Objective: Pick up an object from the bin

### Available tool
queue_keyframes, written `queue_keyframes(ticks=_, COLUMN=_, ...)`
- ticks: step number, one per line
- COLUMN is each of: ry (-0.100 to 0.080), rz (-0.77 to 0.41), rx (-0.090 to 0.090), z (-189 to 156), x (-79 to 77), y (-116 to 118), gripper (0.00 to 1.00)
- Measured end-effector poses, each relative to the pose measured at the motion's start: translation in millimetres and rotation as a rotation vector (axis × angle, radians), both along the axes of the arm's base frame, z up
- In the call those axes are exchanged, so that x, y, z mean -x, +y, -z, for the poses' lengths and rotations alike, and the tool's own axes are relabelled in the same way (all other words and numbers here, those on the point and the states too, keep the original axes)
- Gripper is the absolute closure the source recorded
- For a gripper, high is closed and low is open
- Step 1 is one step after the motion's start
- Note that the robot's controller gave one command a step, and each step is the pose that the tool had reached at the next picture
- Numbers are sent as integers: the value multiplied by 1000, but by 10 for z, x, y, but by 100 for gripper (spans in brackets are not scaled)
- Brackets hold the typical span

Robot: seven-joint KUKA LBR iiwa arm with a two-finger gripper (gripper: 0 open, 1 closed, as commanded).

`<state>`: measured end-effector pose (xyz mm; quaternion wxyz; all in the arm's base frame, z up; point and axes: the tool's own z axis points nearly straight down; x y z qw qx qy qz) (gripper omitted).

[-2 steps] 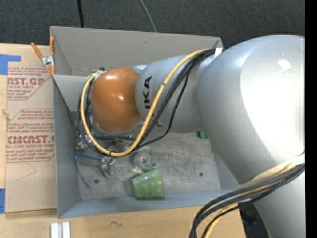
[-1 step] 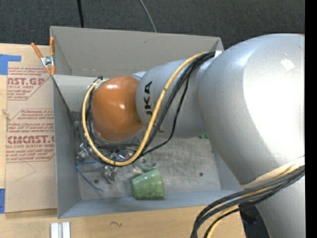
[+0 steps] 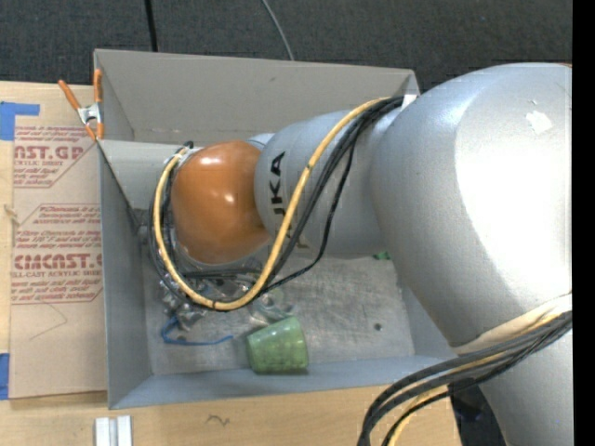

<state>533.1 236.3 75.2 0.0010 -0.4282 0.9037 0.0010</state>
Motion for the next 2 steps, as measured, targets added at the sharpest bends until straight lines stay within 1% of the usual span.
queue_keyframes(ticks=1, ry=-9, rz=-17, rx=-2, z=-1181, x=-61, y=-88, gripper=100)
queue_keyframes(ticks=2, ry=-11, rz=-39, rx=-2, z=-2184, x=-111, y=-139, gripper=100)
